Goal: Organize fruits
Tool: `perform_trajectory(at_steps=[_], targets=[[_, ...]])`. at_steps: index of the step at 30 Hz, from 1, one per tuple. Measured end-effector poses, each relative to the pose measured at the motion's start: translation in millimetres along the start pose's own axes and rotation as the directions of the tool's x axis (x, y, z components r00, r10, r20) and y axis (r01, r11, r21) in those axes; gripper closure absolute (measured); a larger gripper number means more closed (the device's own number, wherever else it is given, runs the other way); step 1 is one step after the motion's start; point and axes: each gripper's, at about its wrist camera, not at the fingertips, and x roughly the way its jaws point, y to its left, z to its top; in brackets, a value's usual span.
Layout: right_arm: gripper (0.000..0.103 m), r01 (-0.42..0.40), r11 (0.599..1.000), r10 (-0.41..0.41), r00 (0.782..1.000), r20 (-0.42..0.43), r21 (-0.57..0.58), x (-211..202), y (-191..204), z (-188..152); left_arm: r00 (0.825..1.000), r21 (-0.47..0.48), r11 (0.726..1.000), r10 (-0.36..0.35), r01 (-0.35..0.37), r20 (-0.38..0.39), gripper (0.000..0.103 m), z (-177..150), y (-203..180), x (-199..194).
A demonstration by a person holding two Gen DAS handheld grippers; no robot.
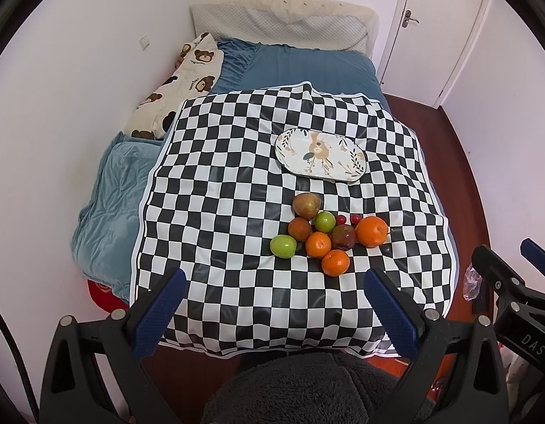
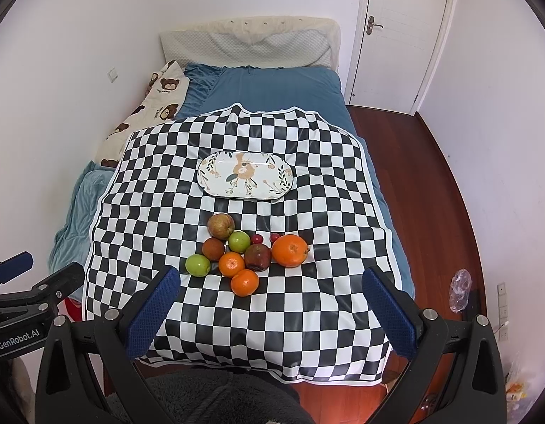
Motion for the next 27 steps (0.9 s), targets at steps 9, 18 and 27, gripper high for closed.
perform_trajectory(at_steps=[9,18,27], targets=[[0.0,0.001,1.0,-0.001,1.0,0.001,0.001,0.2,-1.0,-0.9,1.0,0.002,1.0,-0.002,0.002,0.0,0.0,-0.1,-0.2,0.2],[0.0,0.001,1.0,-0.001,1.0,0.004,0.003,-0.8,-1.5,-1.7,1.0,-0.002,1.0,-0.003,0.003,0.003,0.0,-0.1,0.0,-0.2],[0.0,0.0,1.0,0.0,1.0,0.006,0.002,-2.5,-2.7,-1.9,1.0,-0.002,1.0,-0.005,0.005,0.002,0.0,-0.1,0.0,0.0]])
